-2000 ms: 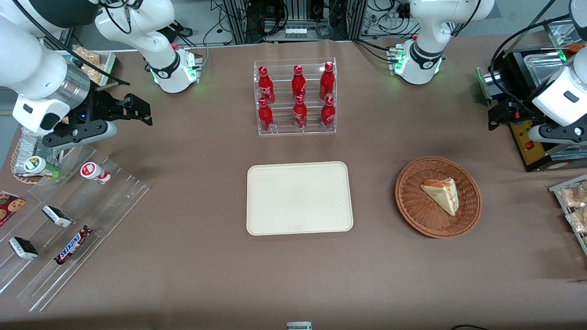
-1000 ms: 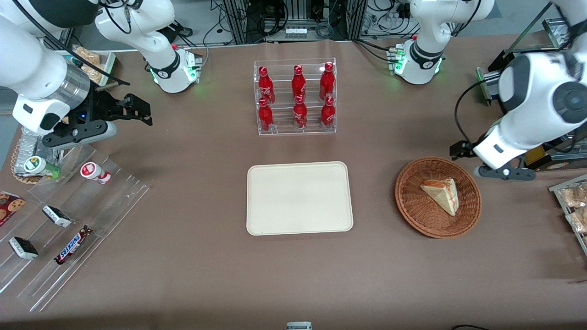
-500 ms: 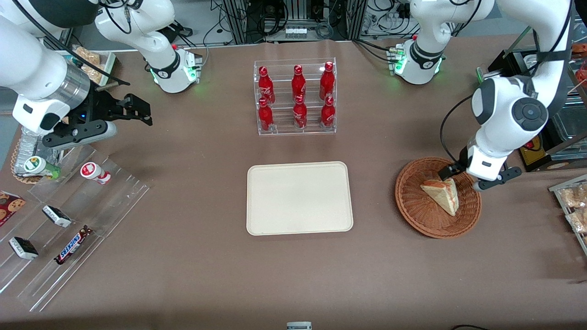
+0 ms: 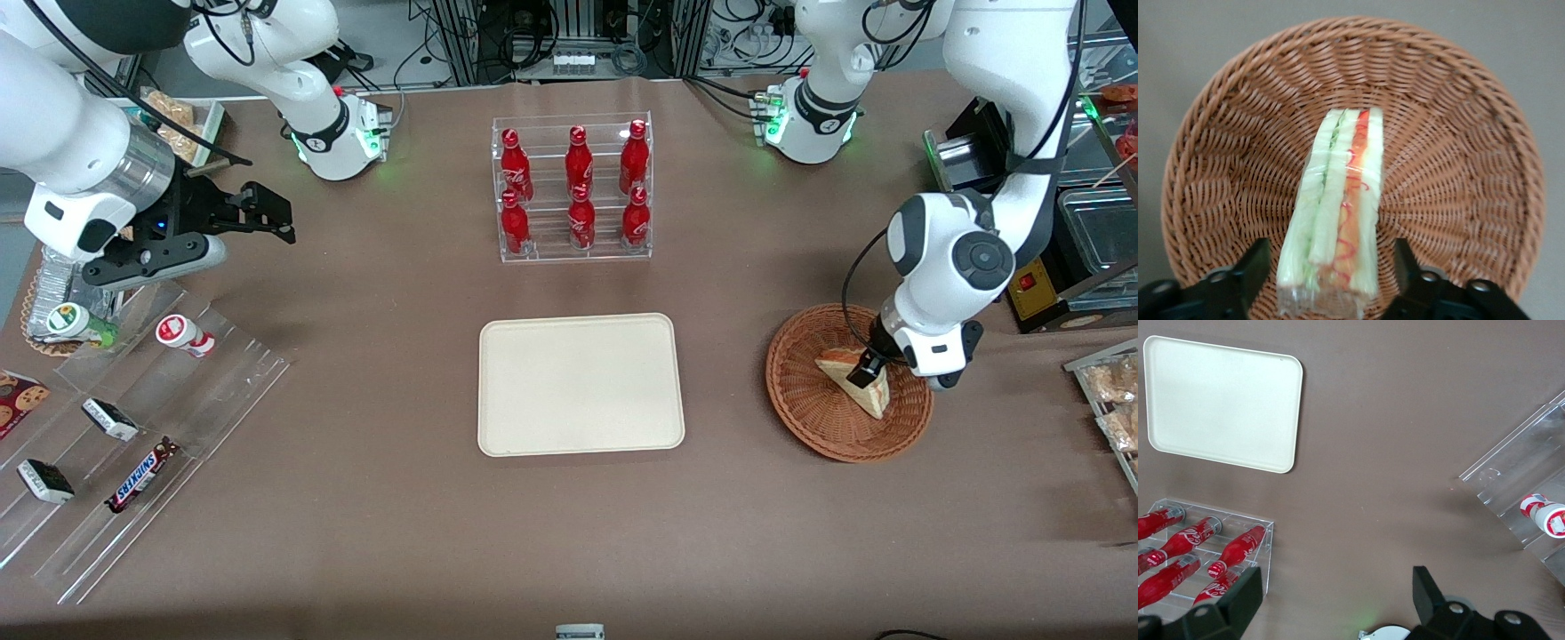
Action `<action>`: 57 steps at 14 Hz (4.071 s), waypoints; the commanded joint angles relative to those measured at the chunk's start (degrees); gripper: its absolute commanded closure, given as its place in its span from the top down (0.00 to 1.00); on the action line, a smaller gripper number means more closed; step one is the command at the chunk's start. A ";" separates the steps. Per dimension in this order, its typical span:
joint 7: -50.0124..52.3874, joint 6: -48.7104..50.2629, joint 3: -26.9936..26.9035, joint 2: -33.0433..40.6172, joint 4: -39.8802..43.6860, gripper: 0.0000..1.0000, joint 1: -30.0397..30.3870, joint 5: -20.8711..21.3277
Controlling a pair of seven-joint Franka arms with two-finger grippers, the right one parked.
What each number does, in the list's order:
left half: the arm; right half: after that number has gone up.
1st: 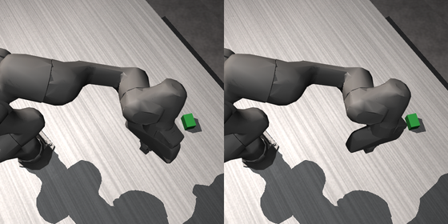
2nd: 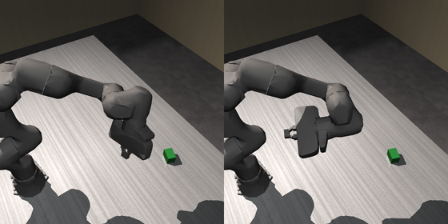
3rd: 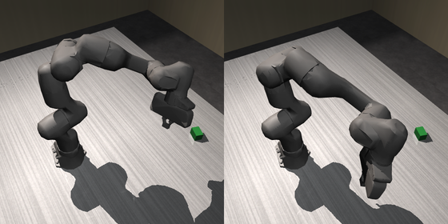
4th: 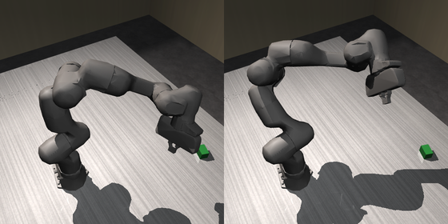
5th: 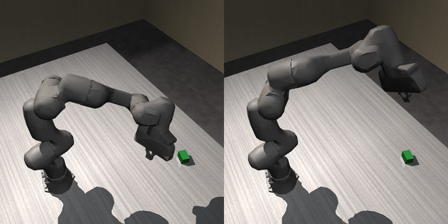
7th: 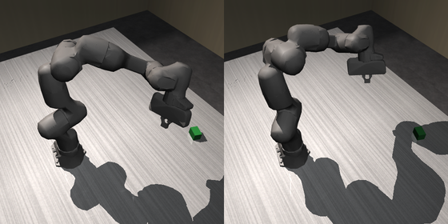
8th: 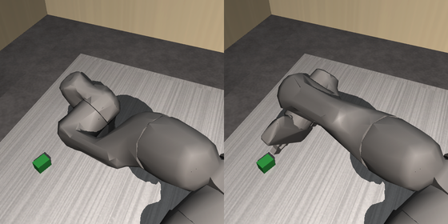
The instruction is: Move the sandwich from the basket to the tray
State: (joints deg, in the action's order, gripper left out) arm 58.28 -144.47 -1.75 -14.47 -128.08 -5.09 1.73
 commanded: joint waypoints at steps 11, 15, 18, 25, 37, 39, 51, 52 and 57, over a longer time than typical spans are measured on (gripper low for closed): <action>-0.01 18.34 0.96 -8.98 27.78 0.03 -22.21 0.56; 2.96 11.78 0.87 -16.89 34.03 0.03 -33.47 0.55; 4.29 3.34 0.61 -21.20 35.18 0.03 -38.84 0.64; 6.84 1.29 0.43 -24.38 35.62 0.12 -42.02 4.60; 2.92 23.05 0.61 -6.47 39.75 1.00 -35.18 2.17; -1.75 28.25 0.34 -1.82 38.97 1.00 -32.45 -2.51; -47.69 49.44 0.34 11.81 31.67 1.00 -1.27 -3.05; -50.78 50.67 0.34 12.96 31.67 1.00 1.02 -3.05; -52.83 51.04 0.25 14.03 36.66 1.00 4.21 0.97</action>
State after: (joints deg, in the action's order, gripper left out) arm 5.91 -93.88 -2.38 -0.22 -93.73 -1.11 0.29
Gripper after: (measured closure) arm 0.000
